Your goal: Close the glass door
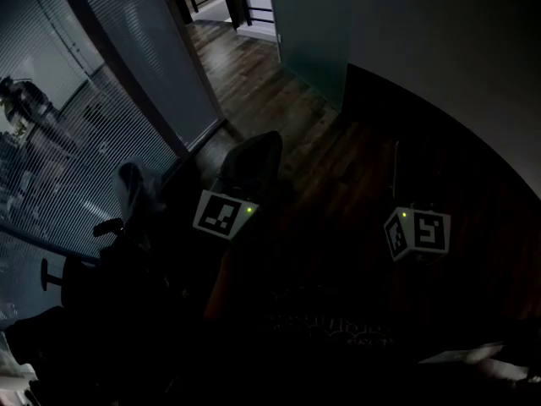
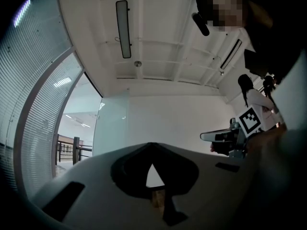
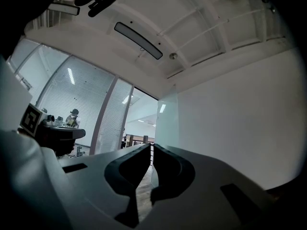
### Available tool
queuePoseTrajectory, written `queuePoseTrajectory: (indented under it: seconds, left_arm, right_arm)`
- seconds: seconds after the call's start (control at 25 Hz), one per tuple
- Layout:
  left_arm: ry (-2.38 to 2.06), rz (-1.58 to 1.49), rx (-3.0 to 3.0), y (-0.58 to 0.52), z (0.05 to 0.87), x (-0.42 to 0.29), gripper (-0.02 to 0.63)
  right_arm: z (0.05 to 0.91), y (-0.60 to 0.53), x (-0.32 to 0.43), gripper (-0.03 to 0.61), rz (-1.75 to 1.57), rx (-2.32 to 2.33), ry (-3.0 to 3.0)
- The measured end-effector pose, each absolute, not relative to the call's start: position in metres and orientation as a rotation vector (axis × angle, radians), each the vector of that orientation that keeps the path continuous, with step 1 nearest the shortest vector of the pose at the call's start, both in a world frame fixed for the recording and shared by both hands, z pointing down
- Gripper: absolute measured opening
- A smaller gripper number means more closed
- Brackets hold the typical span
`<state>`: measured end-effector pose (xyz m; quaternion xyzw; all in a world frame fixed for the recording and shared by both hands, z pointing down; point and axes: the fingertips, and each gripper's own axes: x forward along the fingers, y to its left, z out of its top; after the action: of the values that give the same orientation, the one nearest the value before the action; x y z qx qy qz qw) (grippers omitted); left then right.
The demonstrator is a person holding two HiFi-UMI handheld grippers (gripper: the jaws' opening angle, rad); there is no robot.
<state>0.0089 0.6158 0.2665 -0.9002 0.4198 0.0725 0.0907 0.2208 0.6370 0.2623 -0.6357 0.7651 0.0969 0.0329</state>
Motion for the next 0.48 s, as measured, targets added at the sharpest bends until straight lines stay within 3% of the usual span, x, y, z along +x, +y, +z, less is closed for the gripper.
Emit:
queuePoseTrajectory:
  seconds: [0.48]
  left_arm:
    - [1.200, 0.187, -2.700, 0.628, 0.286, 0.049, 0.002]
  right_arm:
    - [0.280, 0.629, 0.249, 0.003, 0.266, -1.923, 2.411]
